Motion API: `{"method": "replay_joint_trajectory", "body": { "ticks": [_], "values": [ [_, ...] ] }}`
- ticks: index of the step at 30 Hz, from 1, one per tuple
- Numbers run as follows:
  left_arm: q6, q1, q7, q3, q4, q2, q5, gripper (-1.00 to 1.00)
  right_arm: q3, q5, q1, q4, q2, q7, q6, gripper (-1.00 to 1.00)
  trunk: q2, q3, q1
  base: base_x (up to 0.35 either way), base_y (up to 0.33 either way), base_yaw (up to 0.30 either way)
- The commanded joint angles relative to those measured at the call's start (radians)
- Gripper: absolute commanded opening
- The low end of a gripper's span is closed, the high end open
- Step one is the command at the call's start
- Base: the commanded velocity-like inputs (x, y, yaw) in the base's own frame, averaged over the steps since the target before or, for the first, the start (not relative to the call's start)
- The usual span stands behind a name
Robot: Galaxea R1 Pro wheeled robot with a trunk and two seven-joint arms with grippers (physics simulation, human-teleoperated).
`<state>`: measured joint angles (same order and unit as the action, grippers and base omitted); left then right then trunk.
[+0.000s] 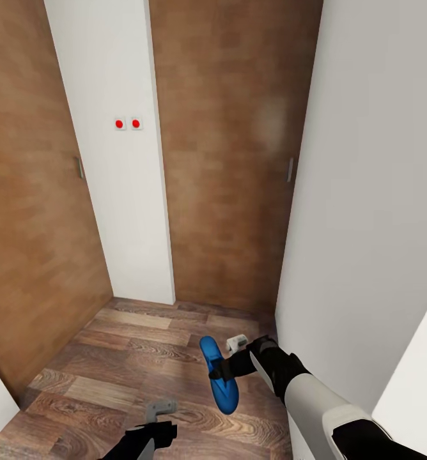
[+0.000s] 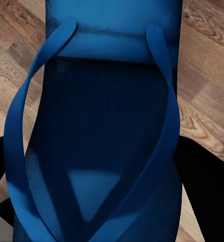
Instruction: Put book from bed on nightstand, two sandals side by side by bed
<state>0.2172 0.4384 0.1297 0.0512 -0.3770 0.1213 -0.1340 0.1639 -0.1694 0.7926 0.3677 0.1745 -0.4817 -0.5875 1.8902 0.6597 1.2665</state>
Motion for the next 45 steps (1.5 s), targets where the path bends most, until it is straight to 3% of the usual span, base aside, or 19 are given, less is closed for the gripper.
{"method": "replay_joint_trajectory", "body": {
  "ticks": [1, 45],
  "values": [
    [0.005, 0.000, 0.007, 0.006, -0.002, 0.000, -0.011, 1.00, 0.000, -0.009, 0.000, 0.002, 0.000, -0.006, -0.003, -1.00, 0.008, 0.004, 0.004, 0.000, 0.000, 0.000],
    [0.005, 0.000, 0.007, 0.006, -0.002, 0.000, -0.014, 1.00, 0.000, -0.007, 0.000, 0.000, 0.000, -0.006, -0.003, -1.00, 0.316, 0.142, 0.172, 0.000, 0.000, 0.000]
  ]
}}
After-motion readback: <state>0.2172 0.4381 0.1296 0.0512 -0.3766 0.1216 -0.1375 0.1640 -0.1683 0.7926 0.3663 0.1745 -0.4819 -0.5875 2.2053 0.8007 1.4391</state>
